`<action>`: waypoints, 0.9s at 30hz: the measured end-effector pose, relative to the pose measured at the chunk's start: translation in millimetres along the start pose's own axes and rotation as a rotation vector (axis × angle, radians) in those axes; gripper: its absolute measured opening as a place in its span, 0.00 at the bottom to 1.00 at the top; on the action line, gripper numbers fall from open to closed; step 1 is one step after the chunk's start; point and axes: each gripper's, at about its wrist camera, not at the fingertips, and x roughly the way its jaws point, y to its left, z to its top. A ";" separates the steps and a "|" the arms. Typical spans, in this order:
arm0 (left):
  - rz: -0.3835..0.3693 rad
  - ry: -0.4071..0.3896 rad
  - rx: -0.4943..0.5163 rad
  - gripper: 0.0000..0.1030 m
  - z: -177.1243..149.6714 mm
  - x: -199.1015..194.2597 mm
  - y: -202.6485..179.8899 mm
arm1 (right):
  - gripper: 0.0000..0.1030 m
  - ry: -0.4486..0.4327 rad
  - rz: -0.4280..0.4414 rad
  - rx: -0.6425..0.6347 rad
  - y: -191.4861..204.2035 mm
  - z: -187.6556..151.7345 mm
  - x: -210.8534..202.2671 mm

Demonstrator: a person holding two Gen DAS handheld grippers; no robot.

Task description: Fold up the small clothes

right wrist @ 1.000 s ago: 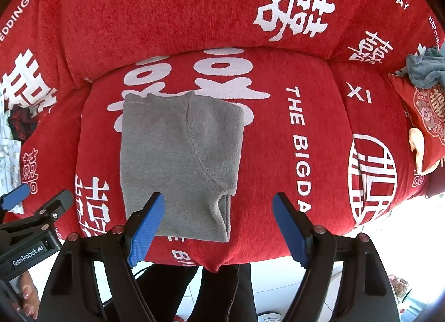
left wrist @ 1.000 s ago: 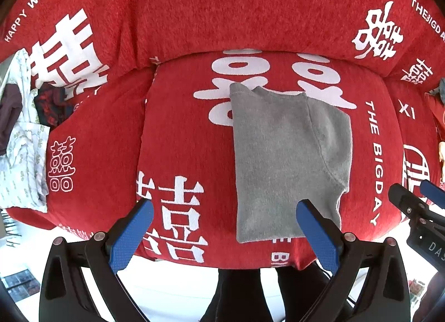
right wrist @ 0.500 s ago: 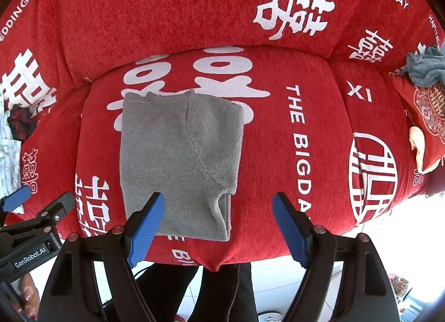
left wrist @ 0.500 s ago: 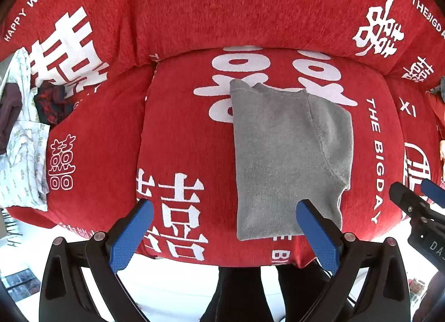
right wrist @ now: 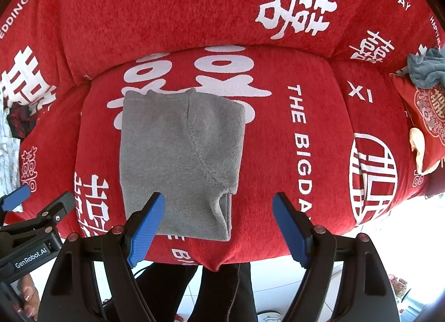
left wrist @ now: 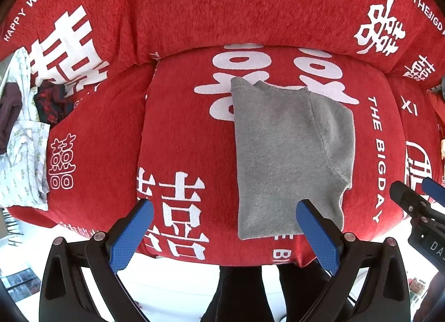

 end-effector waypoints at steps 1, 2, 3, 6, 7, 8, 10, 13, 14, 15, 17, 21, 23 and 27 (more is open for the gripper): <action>-0.001 0.002 0.000 1.00 -0.1 0.2 -0.2 | 0.80 0.000 -0.001 0.000 0.0 -1.2 0.1; -0.001 0.002 0.000 1.00 -0.5 0.5 -0.2 | 0.80 0.000 -0.001 0.000 0.0 0.5 -0.2; 0.000 0.003 0.002 1.00 -0.6 0.6 -0.1 | 0.80 0.000 -0.001 0.000 0.0 0.7 -0.3; 0.001 0.002 0.003 1.00 -0.1 0.3 -0.5 | 0.80 0.001 -0.002 -0.003 -0.7 1.7 0.5; 0.002 0.001 0.005 1.00 -0.8 0.5 -0.2 | 0.80 0.001 -0.003 -0.003 -0.8 1.5 0.5; 0.003 0.001 0.009 1.00 0.6 0.4 -0.1 | 0.80 0.001 -0.002 -0.003 -0.8 2.3 0.3; 0.003 0.001 0.011 1.00 1.1 0.4 -0.4 | 0.80 0.001 -0.001 -0.005 -1.0 2.7 0.3; 0.004 0.002 0.011 1.00 0.8 0.3 -0.9 | 0.80 0.001 -0.001 -0.007 -0.9 3.2 0.3; 0.003 0.003 0.013 1.00 0.3 0.7 -0.7 | 0.80 0.001 -0.002 -0.007 -0.9 3.7 0.1; 0.003 0.003 0.014 1.00 1.5 0.3 -0.9 | 0.80 0.001 -0.002 -0.007 -0.9 2.7 0.6; 0.004 0.003 0.020 1.00 2.9 0.1 -0.7 | 0.80 0.001 -0.001 -0.006 -0.7 3.7 0.0; 0.004 0.003 0.017 1.00 2.3 0.1 -1.9 | 0.80 0.001 0.000 -0.008 -0.7 3.1 0.6; 0.005 0.004 0.016 1.00 1.9 0.3 -1.5 | 0.80 0.002 -0.002 -0.010 -0.6 4.7 0.3; 0.005 0.003 0.020 1.00 2.3 0.2 -2.0 | 0.80 0.002 -0.001 -0.009 -0.6 4.7 0.5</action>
